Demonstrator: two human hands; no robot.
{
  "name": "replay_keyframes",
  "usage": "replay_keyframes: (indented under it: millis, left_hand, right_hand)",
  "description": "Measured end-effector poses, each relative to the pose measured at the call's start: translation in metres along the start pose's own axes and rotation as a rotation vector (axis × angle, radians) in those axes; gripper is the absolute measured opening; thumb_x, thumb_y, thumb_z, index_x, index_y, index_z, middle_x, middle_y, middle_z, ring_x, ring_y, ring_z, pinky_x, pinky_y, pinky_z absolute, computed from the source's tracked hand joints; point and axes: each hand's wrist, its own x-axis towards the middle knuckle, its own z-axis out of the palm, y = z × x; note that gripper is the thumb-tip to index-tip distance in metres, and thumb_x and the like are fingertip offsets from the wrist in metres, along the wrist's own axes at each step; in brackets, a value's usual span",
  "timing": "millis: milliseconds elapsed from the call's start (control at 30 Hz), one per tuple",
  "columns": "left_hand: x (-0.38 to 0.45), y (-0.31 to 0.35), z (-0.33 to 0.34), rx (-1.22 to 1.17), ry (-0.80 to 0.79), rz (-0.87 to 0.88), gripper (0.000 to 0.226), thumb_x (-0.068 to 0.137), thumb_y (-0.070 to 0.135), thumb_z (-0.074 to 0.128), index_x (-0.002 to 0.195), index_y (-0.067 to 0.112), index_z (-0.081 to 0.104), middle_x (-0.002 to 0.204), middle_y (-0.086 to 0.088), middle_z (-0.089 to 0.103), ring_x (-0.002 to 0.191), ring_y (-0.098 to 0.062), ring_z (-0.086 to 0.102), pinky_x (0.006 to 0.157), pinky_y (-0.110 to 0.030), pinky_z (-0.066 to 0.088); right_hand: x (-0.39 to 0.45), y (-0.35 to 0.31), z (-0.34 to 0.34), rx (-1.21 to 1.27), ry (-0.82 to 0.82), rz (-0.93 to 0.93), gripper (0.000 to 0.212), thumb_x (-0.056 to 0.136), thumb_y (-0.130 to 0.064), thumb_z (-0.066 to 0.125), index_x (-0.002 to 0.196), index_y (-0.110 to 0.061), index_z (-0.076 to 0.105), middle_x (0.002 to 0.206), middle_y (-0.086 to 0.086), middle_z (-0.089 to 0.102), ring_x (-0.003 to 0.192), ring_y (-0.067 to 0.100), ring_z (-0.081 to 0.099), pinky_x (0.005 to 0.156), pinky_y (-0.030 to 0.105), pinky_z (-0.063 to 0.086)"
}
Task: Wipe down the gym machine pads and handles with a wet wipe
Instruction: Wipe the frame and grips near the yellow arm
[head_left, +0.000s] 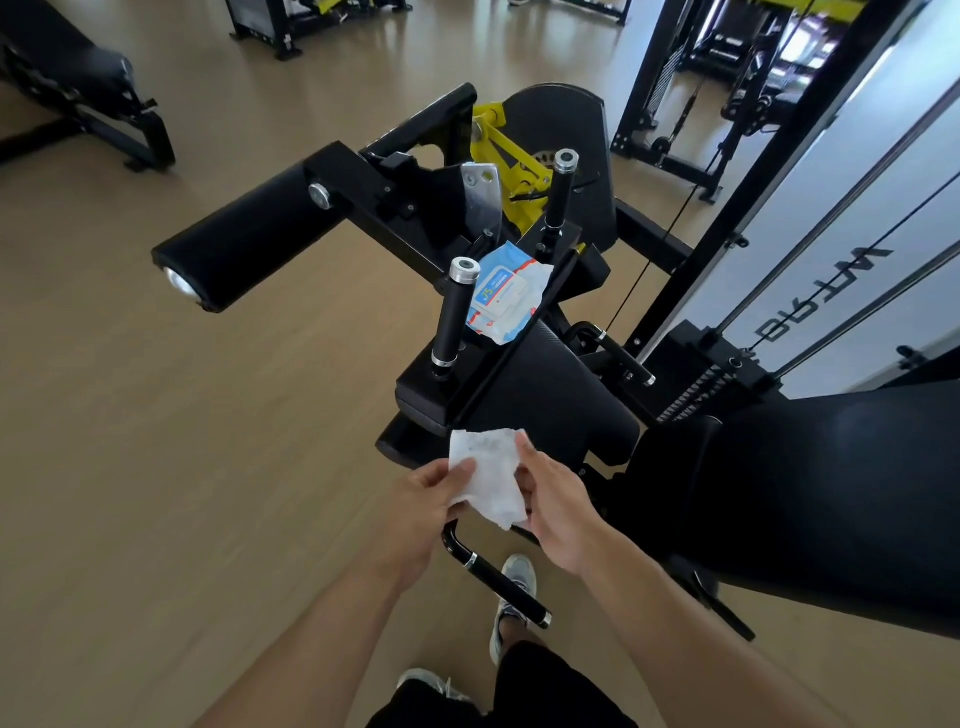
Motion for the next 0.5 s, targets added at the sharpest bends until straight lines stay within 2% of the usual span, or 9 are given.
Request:
replay_keyframes:
  millis: [67, 100, 200, 267, 367, 500]
  left_hand:
    - [0.000, 0.001, 0.001, -0.001, 0.024, 0.016, 0.028, 0.099, 0.029, 0.063, 0.115, 0.008, 0.071, 0.108, -0.007, 0.078, 0.105, -0.023, 0.073, 0.101, -0.045, 0.055]
    - [0.001, 0.002, 0.002, -0.001, 0.042, 0.022, 0.027, 0.099, 0.029, 0.063, 0.115, 0.008, 0.071, 0.107, -0.008, 0.078, 0.103, -0.024, 0.074, 0.099, -0.046, 0.056]
    - [0.002, 0.002, 0.001, -0.012, 0.069, 0.011, 0.025, 0.098, 0.026, 0.064, 0.113, 0.006, 0.071, 0.106, -0.011, 0.077, 0.099, -0.026, 0.075, 0.094, -0.045, 0.059]
    - [0.001, 0.004, -0.003, -0.031, 0.002, -0.028, 0.026, 0.096, 0.022, 0.067, 0.117, 0.007, 0.069, 0.111, -0.012, 0.076, 0.103, -0.027, 0.074, 0.094, -0.043, 0.058]
    - [0.001, 0.005, -0.009, -0.006, -0.097, -0.056, 0.030, 0.091, 0.006, 0.071, 0.121, 0.006, 0.067, 0.115, -0.011, 0.075, 0.105, -0.028, 0.073, 0.090, -0.039, 0.059]
    - [0.003, 0.007, -0.008, -0.057, -0.070, -0.071, 0.018, 0.097, -0.003, 0.058, 0.111, -0.002, 0.068, 0.110, -0.015, 0.076, 0.099, -0.026, 0.075, 0.079, -0.031, 0.061]
  right_hand:
    - [-0.002, -0.002, -0.003, 0.049, -0.076, 0.049, 0.065, 0.091, -0.066, 0.059, 0.125, -0.010, 0.065, 0.112, 0.016, 0.076, 0.106, 0.034, 0.073, 0.101, 0.050, 0.054]
    - [-0.003, -0.003, -0.004, 0.037, -0.110, 0.049, 0.059, 0.092, -0.060, 0.062, 0.127, -0.012, 0.063, 0.113, 0.016, 0.076, 0.106, 0.033, 0.073, 0.099, 0.050, 0.056]
    - [-0.004, -0.002, -0.007, -0.061, -0.151, -0.037, 0.045, 0.091, -0.026, 0.076, 0.130, -0.011, 0.062, 0.112, 0.013, 0.077, 0.103, 0.031, 0.075, 0.087, 0.042, 0.060]
    - [-0.003, -0.001, -0.008, -0.103, -0.156, -0.086, 0.036, 0.093, -0.011, 0.073, 0.128, -0.009, 0.065, 0.112, 0.012, 0.077, 0.104, 0.029, 0.074, 0.089, 0.042, 0.060]
    - [-0.002, -0.003, -0.011, -0.087, -0.136, -0.098, 0.025, 0.096, -0.010, 0.069, 0.121, -0.009, 0.071, 0.112, 0.011, 0.077, 0.105, 0.029, 0.074, 0.093, 0.044, 0.059]
    - [0.000, -0.007, -0.016, -0.207, -0.162, -0.106, 0.021, 0.098, -0.003, 0.064, 0.110, -0.012, 0.079, 0.111, 0.007, 0.078, 0.106, 0.024, 0.074, 0.091, 0.039, 0.060]
